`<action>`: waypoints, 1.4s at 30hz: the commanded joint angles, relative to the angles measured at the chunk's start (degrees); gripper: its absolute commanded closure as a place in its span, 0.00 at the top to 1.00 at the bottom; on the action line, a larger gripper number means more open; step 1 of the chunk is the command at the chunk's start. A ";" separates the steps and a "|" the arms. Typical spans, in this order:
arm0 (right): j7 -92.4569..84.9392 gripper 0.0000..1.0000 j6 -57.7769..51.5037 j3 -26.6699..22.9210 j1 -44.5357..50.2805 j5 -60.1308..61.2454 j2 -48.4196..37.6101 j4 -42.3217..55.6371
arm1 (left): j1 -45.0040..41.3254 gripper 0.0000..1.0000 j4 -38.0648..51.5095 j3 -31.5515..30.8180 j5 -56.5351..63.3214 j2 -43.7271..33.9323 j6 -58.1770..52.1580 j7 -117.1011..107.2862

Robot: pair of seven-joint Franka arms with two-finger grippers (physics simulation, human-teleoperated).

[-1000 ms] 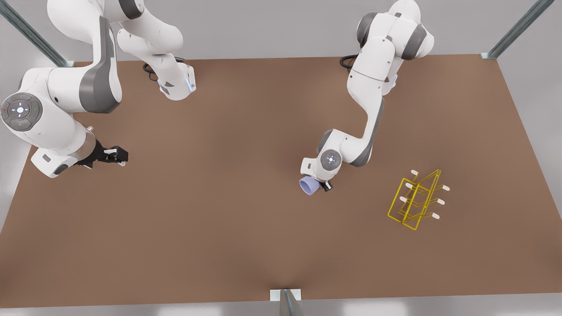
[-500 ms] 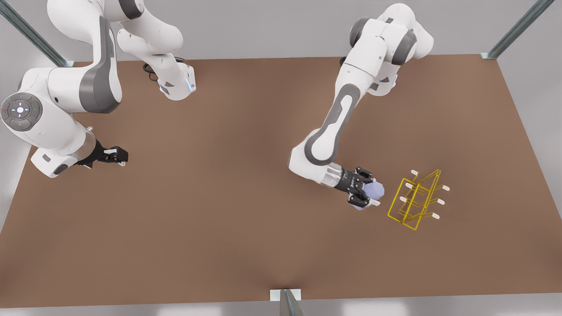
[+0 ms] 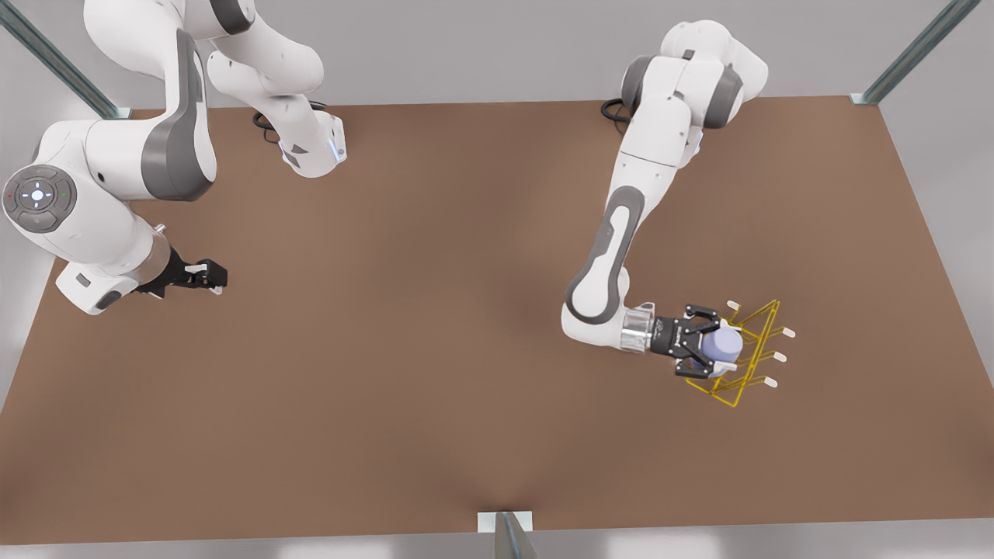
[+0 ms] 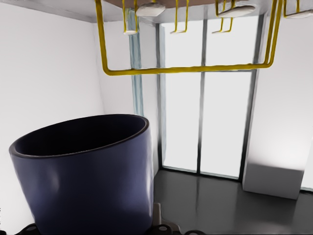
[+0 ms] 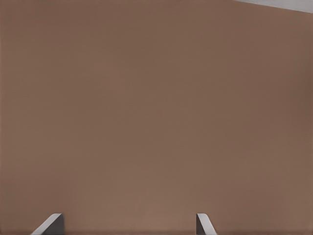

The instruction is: Place the cup on the cup holder

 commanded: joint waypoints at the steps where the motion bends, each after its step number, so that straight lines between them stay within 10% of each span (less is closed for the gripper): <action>1: 0.08 1.00 0.05 0.00 0.00 0.03 -0.07 0.02 | -0.05 0.77 -1.47 0.12 0.17 -0.12 -1.51 2.69; 37: 0.08 1.00 0.05 0.09 -1.93 0.56 0.55 2.57 | 1.18 0.78 -2.53 1.35 -2.73 2.78 5.08 -8.39; 39: 0.26 1.00 0.05 0.26 -1.40 0.38 0.55 2.57 | 1.18 1.00 -2.53 1.35 -2.81 2.78 5.08 -8.65; 42: 0.17 1.00 0.14 0.35 -1.58 0.47 0.55 2.57 | 1.18 1.00 -2.53 1.35 -2.81 2.78 5.08 -8.74</action>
